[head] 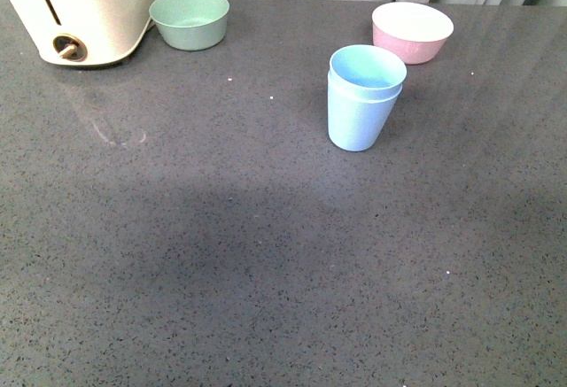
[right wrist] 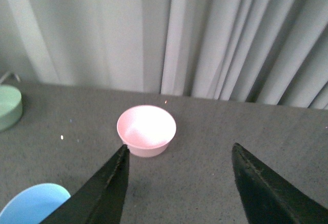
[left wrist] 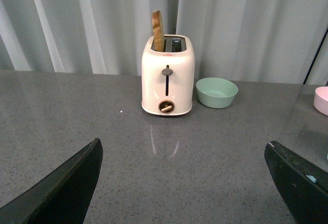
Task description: Stack blue cups with both arms
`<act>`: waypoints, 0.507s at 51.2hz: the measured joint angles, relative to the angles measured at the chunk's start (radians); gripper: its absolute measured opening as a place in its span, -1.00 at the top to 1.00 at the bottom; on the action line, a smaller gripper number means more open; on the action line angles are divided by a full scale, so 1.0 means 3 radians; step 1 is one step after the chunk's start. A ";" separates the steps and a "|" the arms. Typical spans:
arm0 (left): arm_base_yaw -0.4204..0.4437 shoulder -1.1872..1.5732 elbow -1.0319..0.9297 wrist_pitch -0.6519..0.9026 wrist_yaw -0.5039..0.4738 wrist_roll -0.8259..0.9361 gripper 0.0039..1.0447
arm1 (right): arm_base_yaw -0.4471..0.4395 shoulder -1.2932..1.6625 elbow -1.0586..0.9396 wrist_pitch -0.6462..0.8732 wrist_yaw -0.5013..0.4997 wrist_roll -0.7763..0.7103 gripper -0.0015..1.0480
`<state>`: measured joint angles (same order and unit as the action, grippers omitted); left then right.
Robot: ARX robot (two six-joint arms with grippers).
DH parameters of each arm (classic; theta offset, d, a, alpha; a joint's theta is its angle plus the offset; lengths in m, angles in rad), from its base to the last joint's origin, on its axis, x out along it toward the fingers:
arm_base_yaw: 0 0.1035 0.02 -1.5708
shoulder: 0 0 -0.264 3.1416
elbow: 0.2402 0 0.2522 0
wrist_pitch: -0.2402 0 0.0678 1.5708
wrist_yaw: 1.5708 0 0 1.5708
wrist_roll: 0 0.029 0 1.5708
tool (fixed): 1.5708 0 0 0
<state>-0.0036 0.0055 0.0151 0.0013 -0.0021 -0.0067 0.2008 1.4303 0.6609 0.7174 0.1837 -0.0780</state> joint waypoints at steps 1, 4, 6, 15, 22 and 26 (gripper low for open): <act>0.0000 0.0000 0.0000 0.0000 0.0000 0.0000 -0.84 | -0.0020 -0.0065 -0.0090 0.0097 -0.0006 0.0039 -0.07; 0.0000 0.0000 0.0000 0.0000 0.0005 0.0000 -0.84 | -0.0078 -0.0262 -0.0314 0.0266 -0.0055 0.0121 0.13; 0.0000 0.0000 0.0000 0.0000 0.0006 0.0000 -0.84 | -0.0128 -0.0399 -0.0481 0.0329 -0.0079 0.0156 0.29; 0.0000 0.0000 0.0000 0.0000 0.0006 0.0000 -0.84 | -0.0272 -0.0800 -0.1109 0.0423 -0.0254 0.0219 0.96; 0.0000 0.0000 0.0000 0.0000 0.0006 0.0000 -0.84 | -0.0364 -0.1123 -0.1391 0.0423 -0.0324 0.0223 0.96; 0.0000 0.0000 0.0000 0.0000 0.0006 0.0000 -0.84 | -0.0402 -0.1258 -0.1508 0.0393 -0.0343 0.0224 0.96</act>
<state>-0.0036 0.0055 0.0151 0.0013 -0.0002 -0.0067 0.0803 1.0531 0.2085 0.8352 0.0807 -0.0109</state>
